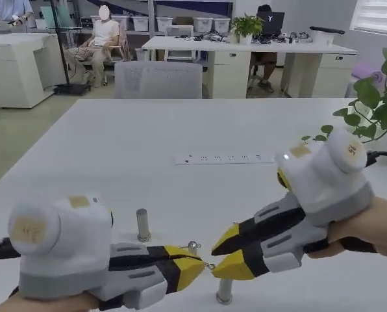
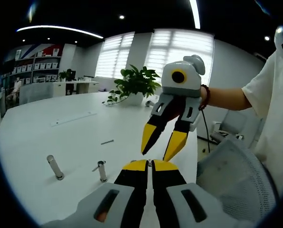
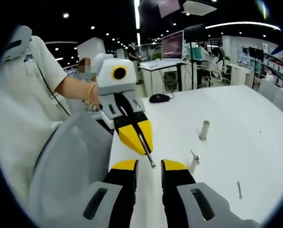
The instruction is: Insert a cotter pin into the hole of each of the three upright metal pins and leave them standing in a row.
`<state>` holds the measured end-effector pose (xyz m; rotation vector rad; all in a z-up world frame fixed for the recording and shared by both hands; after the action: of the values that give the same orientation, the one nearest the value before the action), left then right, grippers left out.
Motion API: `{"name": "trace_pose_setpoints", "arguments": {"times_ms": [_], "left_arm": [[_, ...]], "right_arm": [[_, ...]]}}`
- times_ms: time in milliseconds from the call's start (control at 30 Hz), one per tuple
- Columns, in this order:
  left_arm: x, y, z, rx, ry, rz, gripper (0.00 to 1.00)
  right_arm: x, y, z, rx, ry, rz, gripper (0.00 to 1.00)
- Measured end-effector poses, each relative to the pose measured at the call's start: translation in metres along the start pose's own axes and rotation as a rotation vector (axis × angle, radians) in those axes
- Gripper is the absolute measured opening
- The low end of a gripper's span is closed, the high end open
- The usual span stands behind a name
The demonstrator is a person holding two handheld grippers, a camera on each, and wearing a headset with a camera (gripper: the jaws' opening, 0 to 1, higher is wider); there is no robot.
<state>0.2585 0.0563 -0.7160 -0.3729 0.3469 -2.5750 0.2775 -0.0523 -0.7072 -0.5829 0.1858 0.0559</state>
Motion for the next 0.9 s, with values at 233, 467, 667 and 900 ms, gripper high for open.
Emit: {"name": "trace_pose_setpoints", "arguments": {"times_ms": [233,467,667,900], "left_arm": [[0.010,0.003,-0.001,-0.011,0.043,-0.049,0.00],[0.017,0.005,-0.002,-0.027,0.089,-0.085,0.00],[0.021,0.005,-0.002,-0.022,0.100,-0.109,0.00],[0.026,0.005,-0.002,-0.021,0.119,-0.138,0.00]], "right_arm": [[-0.006,0.001,-0.008,-0.040,-0.013,0.056,0.20],[-0.009,0.003,-0.015,-0.059,-0.020,0.089,0.16],[-0.012,0.003,-0.018,-0.063,-0.023,0.107,0.13],[-0.015,0.004,-0.019,-0.068,-0.032,0.129,0.10]]}}
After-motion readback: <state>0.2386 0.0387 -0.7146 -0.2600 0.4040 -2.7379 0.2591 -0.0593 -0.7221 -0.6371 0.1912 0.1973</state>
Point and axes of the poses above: the centre of the closed fingertips' face, and the gripper's own axes: y roughly forward along the fingers, x roughly to its right, z roughly out of its top, the point moved 6 cm from there along -y, roughly backward along the fingers, and after that the axes turned 4 degrees about z, right-handed, at the moved point
